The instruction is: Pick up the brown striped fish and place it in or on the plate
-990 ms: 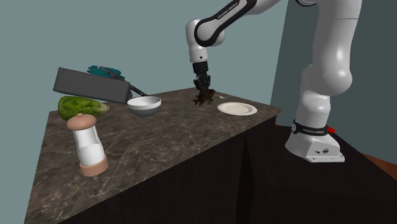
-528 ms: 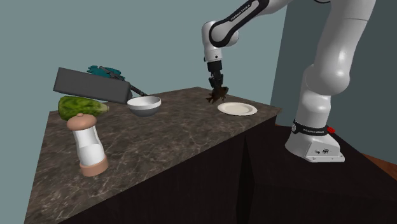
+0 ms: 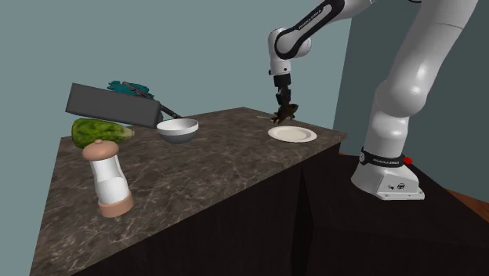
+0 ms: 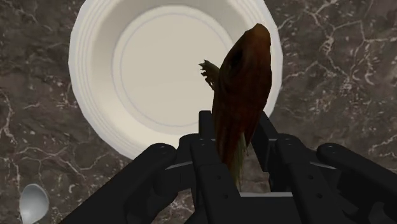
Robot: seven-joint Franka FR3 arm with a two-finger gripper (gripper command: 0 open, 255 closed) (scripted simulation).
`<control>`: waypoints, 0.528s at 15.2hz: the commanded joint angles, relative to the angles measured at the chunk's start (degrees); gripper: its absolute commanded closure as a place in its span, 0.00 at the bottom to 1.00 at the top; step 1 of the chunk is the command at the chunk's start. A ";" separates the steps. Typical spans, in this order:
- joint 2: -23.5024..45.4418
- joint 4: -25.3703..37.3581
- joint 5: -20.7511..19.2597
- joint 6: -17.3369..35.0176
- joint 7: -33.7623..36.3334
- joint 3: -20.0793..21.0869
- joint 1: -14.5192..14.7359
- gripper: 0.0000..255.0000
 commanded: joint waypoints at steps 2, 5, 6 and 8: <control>-2.22 -1.43 -2.09 -0.36 -3.55 -2.46 -2.28 1.00; -1.77 -2.59 -2.68 1.38 -4.63 -3.41 -2.97 1.00; -1.32 -3.00 -2.65 2.23 -4.63 -3.50 -2.97 1.00; -0.36 -3.79 -2.60 3.96 -4.64 -3.67 -2.96 1.00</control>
